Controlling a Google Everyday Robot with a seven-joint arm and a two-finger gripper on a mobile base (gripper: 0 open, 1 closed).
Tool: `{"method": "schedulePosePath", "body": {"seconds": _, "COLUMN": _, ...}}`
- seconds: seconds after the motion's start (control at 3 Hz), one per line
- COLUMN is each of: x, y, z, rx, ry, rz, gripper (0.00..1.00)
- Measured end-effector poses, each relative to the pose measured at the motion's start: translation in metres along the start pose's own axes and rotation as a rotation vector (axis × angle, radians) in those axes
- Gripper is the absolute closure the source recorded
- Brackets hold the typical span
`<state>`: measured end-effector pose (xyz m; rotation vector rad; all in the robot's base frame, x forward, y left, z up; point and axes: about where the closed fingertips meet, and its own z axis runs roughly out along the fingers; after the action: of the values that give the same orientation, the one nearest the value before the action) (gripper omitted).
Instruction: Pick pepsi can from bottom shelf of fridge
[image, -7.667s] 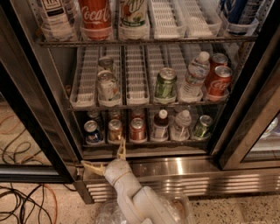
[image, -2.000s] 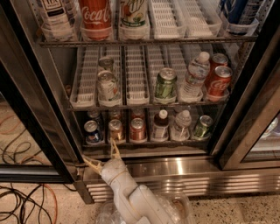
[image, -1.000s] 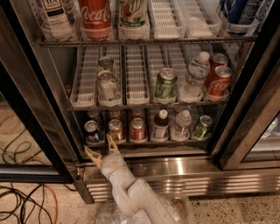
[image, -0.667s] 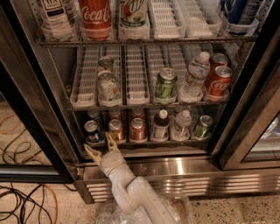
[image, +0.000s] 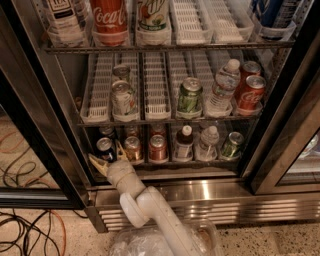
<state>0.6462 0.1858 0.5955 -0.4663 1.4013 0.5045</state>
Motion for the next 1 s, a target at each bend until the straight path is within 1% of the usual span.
{"method": "schedulePosePath", "body": {"seconds": 0.33, "x": 0.0007, "y": 0.0004, "z": 0.0005, "rx": 0.0, "ry": 0.001, "rz": 0.002, "gripper": 0.49}}
{"method": "schedulePosePath", "body": {"seconds": 1.0, "x": 0.0007, "y": 0.0004, "z": 0.0005, "rx": 0.0, "ry": 0.001, "rz": 0.002, "gripper": 0.95}}
